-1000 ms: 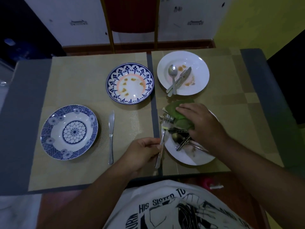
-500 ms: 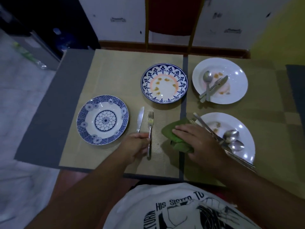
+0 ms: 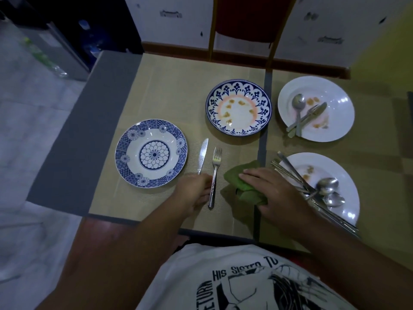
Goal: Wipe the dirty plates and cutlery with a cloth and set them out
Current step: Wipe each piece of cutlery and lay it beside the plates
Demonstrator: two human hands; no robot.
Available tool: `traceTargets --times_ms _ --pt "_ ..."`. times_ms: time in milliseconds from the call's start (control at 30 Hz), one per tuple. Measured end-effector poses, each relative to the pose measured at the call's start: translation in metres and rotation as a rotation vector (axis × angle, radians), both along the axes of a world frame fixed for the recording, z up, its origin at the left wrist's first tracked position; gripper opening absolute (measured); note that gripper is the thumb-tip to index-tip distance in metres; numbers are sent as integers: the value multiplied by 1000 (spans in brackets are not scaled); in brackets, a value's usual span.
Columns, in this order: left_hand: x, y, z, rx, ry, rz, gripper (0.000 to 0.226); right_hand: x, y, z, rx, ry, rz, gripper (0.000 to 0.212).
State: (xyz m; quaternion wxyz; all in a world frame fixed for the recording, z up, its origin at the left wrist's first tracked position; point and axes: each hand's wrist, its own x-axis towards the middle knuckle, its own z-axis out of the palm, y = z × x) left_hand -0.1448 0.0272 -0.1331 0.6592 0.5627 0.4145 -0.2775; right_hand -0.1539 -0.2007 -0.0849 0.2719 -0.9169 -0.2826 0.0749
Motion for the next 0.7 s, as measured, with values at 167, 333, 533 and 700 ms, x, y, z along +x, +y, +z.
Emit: traceTargets --times_ms 167,333,533,700 --pt "-3 3 11 -78 32 64 34 0 3 0 -4 -7 -17 70" --pt "-3 5 19 -119 44 40 54 1 5 -1 -6 -26 -22 67" --pt "-1 12 20 -121 31 31 71 -2 8 1 4 -45 -37 65" --pt "-2 4 28 -195 36 62 68 -5 1 6 21 -71 -78 64"
